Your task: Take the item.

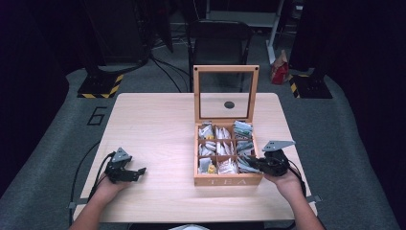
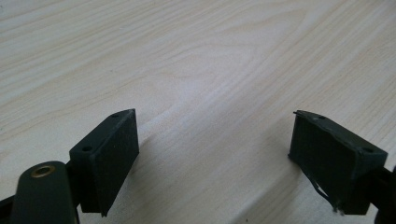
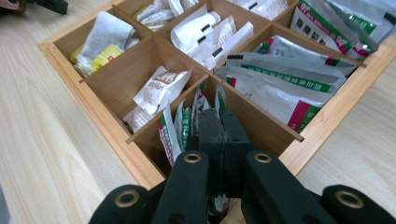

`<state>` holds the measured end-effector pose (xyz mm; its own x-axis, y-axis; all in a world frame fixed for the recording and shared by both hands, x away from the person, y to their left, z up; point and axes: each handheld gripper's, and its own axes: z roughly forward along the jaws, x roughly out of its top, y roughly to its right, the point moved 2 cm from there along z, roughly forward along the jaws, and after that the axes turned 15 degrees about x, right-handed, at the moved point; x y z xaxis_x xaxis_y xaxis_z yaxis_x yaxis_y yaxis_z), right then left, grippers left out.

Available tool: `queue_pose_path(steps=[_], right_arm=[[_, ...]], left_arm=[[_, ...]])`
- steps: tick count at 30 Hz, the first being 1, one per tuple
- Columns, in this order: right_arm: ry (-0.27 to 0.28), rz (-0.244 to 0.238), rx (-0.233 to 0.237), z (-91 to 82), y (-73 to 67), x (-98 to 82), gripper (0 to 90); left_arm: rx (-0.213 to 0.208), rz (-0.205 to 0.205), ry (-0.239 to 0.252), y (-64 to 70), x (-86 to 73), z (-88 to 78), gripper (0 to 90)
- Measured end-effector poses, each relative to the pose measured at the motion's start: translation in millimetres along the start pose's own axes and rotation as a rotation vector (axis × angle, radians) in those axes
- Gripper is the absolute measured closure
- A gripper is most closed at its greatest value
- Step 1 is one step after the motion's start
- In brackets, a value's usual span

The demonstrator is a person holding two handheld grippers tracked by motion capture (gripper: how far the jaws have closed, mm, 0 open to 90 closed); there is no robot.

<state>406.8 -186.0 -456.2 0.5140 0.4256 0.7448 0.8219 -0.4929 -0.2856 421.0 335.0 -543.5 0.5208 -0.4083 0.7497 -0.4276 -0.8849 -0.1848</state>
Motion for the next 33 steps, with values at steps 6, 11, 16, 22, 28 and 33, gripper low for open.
queue_pose_path(steps=[6, 11, 16, 22, 28, 33], right_arm=[[0.015, -0.007, 0.005, -5.8, -4.0, 5.7, 89.7], [0.031, -0.012, 0.020, -11.1, -5.7, 11.9, 89.7], [0.040, -0.018, 0.033, -18.1, -9.8, 20.8, 89.7], [0.046, -0.023, 0.048, -23.4, -13.6, 27.8, 89.6], [0.051, -0.022, 0.060, -27.4, -15.5, 35.2, 89.6], [0.057, -0.026, 0.072, -32.2, -18.0, 43.5, 89.6]], left_arm=[[0.000, 0.001, -0.001, -0.1, 0.0, 0.0, 15.0], [0.000, 0.000, 0.000, 0.0, 0.0, 0.0, 15.0], [0.000, 0.000, 0.000, -0.1, 0.0, 0.0, 15.0], [0.000, 0.000, 0.000, 0.0, 0.0, 0.0, 15.0], [0.000, 0.001, -0.001, -0.1, 0.0, 0.0, 15.0], [0.000, 0.001, 0.000, -0.1, 0.0, 0.0, 15.0]])
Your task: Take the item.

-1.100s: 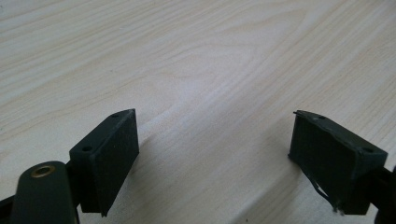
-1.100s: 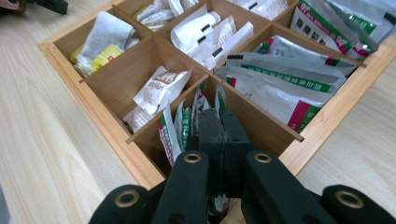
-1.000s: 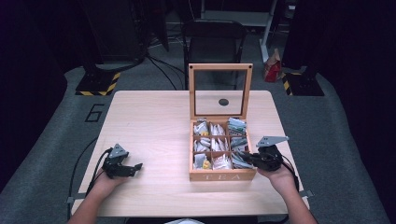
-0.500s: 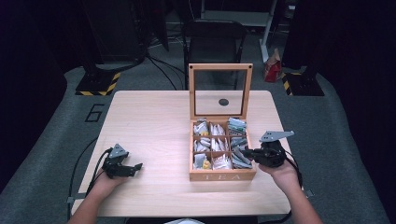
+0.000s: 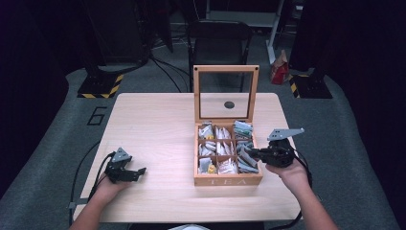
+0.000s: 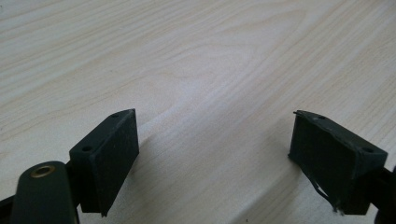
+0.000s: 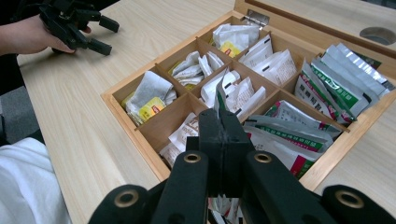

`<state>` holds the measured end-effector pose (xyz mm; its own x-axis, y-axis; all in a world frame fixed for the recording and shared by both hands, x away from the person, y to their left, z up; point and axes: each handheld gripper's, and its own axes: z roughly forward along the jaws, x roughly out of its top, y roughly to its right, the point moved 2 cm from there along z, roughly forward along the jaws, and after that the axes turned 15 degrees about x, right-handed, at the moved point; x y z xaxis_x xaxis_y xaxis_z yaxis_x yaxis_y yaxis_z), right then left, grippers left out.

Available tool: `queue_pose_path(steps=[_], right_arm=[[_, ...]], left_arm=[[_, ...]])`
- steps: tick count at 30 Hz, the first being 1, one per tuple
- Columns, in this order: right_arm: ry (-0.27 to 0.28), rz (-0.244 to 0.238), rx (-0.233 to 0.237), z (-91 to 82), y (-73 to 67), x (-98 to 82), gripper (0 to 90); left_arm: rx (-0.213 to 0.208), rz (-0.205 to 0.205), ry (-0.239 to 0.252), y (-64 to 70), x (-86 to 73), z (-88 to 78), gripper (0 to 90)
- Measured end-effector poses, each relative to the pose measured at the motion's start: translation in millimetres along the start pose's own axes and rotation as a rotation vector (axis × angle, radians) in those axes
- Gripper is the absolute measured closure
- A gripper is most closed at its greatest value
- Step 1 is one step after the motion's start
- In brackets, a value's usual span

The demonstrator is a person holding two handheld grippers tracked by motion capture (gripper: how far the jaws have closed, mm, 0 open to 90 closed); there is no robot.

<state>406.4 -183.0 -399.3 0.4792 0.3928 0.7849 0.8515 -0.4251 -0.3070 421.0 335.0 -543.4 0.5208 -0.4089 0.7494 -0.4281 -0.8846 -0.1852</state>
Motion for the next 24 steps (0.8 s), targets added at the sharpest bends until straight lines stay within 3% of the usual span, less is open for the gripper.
queue_pose_path(steps=[10, 24], right_arm=[[0.028, 0.001, 0.019, -10.6, -1.7, 11.4, 89.6], [0.043, 0.002, -0.012, -24.0, 1.6, 15.3, 89.6]], left_arm=[[0.000, 0.000, 0.000, 0.0, 0.0, 0.0, 15.1], [-0.001, 0.000, 0.000, 0.0, 0.0, 0.0, 15.1]])
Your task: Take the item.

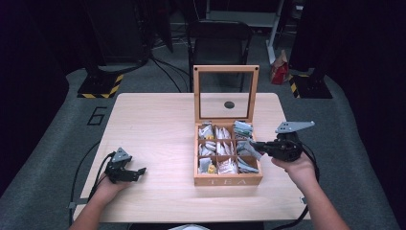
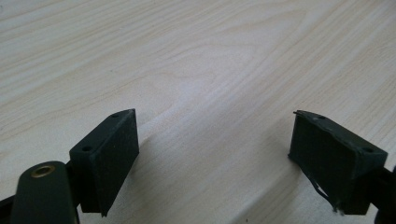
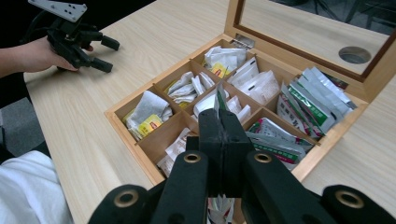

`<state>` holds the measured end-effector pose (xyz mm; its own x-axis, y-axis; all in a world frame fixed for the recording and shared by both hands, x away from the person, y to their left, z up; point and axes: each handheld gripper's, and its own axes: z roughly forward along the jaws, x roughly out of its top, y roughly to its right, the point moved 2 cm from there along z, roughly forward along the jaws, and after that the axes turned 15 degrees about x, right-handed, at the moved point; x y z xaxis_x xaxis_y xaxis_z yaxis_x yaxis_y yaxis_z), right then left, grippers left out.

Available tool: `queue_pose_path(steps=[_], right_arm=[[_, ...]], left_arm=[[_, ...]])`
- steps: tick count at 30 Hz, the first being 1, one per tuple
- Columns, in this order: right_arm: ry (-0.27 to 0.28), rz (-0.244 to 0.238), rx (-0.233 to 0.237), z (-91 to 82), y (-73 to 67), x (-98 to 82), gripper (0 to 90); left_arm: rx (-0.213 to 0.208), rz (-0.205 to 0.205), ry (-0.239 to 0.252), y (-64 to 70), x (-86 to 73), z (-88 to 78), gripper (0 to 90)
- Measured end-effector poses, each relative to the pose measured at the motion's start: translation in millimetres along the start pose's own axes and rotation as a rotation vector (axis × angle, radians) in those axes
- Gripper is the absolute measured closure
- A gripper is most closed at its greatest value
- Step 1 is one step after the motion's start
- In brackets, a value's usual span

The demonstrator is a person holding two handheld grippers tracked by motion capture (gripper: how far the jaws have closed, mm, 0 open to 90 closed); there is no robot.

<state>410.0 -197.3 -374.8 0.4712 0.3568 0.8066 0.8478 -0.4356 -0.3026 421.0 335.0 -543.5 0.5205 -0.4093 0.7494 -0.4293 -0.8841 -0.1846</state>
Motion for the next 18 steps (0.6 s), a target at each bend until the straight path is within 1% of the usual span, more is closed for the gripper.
queue_pose_path(steps=[7, 9, 10, 18], right_arm=[[0.018, 0.009, -0.036, -15.4, 6.0, -2.0, 89.5], [0.022, 0.010, -0.037, -17.3, 6.8, -2.3, 89.5], [0.027, 0.014, -0.049, -21.1, 8.1, -2.9, 89.5], [0.041, 0.026, -0.079, -33.0, 14.3, -4.8, 89.5]], left_arm=[[0.001, 0.000, 0.000, 0.0, 0.0, -0.1, 15.0], [0.002, 0.003, 0.000, -0.2, 0.1, -0.1, 15.1], [0.002, 0.002, 0.000, -0.1, 0.0, -0.1, 15.1], [0.002, 0.002, 0.000, -0.1, 0.0, -0.1, 15.1]])
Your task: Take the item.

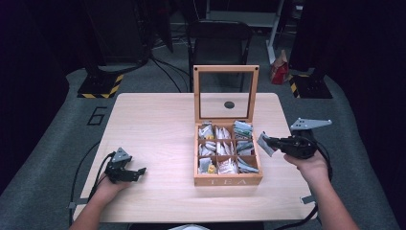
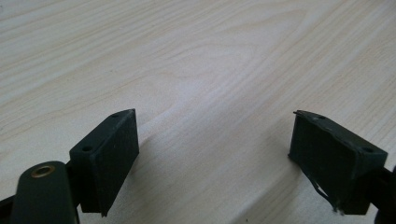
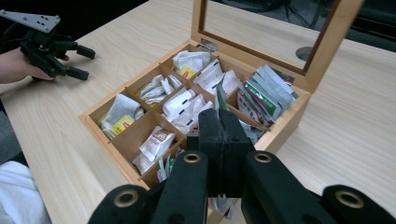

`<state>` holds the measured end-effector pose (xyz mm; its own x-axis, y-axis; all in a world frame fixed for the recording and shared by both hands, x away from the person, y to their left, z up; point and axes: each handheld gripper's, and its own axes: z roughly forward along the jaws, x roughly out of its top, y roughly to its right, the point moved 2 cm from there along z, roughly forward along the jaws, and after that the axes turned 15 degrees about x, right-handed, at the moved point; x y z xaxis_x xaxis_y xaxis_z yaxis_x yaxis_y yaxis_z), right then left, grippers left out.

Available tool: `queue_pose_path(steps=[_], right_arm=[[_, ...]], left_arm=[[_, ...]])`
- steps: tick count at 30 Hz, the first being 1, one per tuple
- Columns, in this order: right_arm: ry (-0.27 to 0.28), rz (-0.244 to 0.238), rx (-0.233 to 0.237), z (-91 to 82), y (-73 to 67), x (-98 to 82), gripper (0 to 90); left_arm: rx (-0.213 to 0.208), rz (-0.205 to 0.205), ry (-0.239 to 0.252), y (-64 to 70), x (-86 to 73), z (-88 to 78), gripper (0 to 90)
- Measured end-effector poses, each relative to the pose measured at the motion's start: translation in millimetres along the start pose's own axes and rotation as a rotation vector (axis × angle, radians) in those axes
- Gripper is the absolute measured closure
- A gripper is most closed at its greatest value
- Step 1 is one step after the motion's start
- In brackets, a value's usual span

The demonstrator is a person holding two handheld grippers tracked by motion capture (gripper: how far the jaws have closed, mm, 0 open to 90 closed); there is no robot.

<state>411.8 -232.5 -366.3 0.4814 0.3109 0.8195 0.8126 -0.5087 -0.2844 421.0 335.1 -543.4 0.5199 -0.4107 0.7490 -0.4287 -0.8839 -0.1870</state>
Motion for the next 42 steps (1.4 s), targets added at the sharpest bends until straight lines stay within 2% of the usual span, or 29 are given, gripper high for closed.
queue_pose_path(steps=[21, 28, 42], right_arm=[[0.033, 0.036, -0.085, -31.0, 19.5, -8.8, 89.5], [0.032, 0.044, -0.100, -30.7, 24.0, -14.3, 89.5], [0.013, 0.070, -0.132, -17.5, 36.1, -34.4, 89.5]], left_arm=[[0.000, 0.000, 0.001, 0.0, 0.0, 0.0, 15.0], [0.000, -0.002, 0.001, 0.2, 0.0, 0.1, 15.0], [0.000, 0.000, 0.001, 0.0, 0.0, 0.0, 15.0]])
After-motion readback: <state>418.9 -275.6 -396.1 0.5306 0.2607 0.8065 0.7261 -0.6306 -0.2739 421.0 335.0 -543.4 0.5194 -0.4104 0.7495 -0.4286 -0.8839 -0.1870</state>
